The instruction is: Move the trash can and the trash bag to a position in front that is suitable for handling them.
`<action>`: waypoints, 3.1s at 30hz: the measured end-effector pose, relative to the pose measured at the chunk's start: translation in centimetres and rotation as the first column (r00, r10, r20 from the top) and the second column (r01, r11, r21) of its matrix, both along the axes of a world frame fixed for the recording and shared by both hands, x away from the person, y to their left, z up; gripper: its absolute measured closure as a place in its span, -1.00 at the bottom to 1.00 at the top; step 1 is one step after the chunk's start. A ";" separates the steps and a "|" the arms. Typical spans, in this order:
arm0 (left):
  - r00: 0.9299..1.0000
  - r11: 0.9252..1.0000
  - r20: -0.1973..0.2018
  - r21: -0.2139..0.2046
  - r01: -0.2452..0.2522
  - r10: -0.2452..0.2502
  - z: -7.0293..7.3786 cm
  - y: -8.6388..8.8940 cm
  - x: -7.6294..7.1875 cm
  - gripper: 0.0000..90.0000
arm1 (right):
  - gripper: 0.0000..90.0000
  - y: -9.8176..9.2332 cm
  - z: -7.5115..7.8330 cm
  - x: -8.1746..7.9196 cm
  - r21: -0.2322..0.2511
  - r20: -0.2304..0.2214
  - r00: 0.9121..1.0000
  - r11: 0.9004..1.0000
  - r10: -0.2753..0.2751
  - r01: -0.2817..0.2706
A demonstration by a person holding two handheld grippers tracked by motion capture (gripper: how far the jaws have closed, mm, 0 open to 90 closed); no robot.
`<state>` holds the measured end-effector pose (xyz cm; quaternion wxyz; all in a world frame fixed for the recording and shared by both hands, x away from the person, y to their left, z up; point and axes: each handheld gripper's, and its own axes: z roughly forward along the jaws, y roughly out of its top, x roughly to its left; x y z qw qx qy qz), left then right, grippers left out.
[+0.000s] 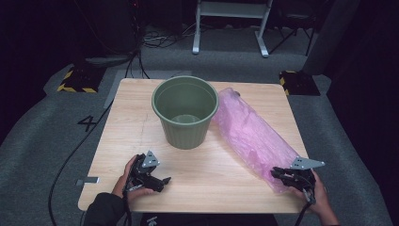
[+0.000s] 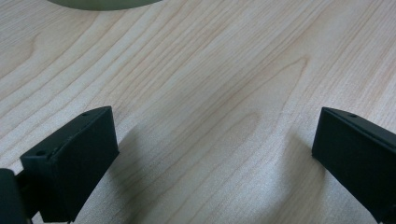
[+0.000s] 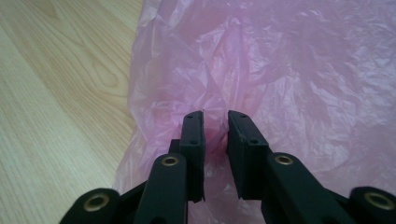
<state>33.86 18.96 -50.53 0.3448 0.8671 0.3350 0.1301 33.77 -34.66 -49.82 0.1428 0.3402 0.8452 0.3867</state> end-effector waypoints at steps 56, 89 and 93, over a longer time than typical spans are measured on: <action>1.000 1.000 0.001 -0.001 0.005 -0.005 0.0 -3.5 -0.3 -1.00 | 0.18 -0.4 1.8 -0.2 -0.077 0.033 0.995 0.992 -0.095 0.097; 0.995 0.990 0.097 -0.129 0.049 -0.037 3.6 -8.1 -1.2 -0.62 | 0.29 10.9 -0.1 -0.5 -0.027 0.018 0.977 0.977 0.212 -0.211; 0.993 0.989 0.107 -0.137 0.061 -0.046 3.9 -8.7 -1.5 -0.63 | 0.29 11.8 -0.1 -0.5 -0.026 0.020 0.974 0.974 0.224 -0.224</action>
